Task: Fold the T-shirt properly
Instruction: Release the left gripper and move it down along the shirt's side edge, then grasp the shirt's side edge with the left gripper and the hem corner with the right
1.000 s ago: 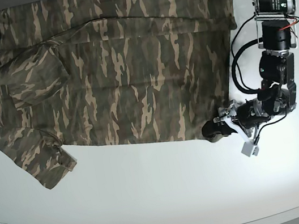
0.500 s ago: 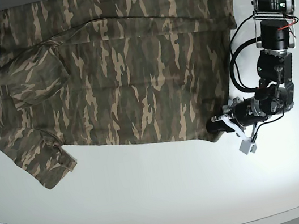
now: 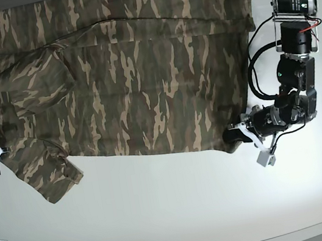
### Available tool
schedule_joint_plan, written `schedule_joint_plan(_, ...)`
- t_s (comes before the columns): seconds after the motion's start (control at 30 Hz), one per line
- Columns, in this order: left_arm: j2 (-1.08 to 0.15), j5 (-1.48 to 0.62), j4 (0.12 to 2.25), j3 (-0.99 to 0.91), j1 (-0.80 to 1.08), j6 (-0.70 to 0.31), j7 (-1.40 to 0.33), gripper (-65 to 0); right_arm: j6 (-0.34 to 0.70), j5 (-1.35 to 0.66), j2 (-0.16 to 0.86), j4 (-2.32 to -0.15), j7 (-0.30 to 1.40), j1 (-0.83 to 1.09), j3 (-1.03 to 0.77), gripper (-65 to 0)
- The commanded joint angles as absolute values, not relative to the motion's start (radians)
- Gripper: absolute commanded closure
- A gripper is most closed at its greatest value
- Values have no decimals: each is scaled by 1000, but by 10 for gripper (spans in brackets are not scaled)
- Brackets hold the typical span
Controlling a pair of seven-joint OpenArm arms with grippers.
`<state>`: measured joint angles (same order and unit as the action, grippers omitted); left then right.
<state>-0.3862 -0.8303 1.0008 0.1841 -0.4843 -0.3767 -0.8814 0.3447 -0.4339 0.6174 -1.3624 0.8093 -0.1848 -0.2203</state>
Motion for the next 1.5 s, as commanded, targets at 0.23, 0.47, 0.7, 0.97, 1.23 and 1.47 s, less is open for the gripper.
schedule_joint_plan(0.23,-402,-759,1001,187,-493,-351,-915,0,504,-645,646,-724,822,-548,-230,-253)
schedule_joint_plan(0.47,-402,-759,1001,187,-494,-351,-918,0,532,-677,643,-566,781,-585,-230,-253)
schedule_joint_plan(0.7,-402,-760,1001,187,-493,-351,-918,0,524,-625,643,-566,703,-577,-230,-253)
schedule_joint_plan(0.97,-402,-760,1001,187,-493,-351,-917,0,494,-542,586,-566,628,-577,-230,-253)
schedule_joint_plan(1.23,-402,-775,1001,187,-494,-351,-918,0,539,-537,515,-566,668,-580,-230,-253)
schedule_joint_plan(1.47,-402,-775,1001,187,-493,-352,-918,0,657,-711,539,-567,853,-585,-230,-253)
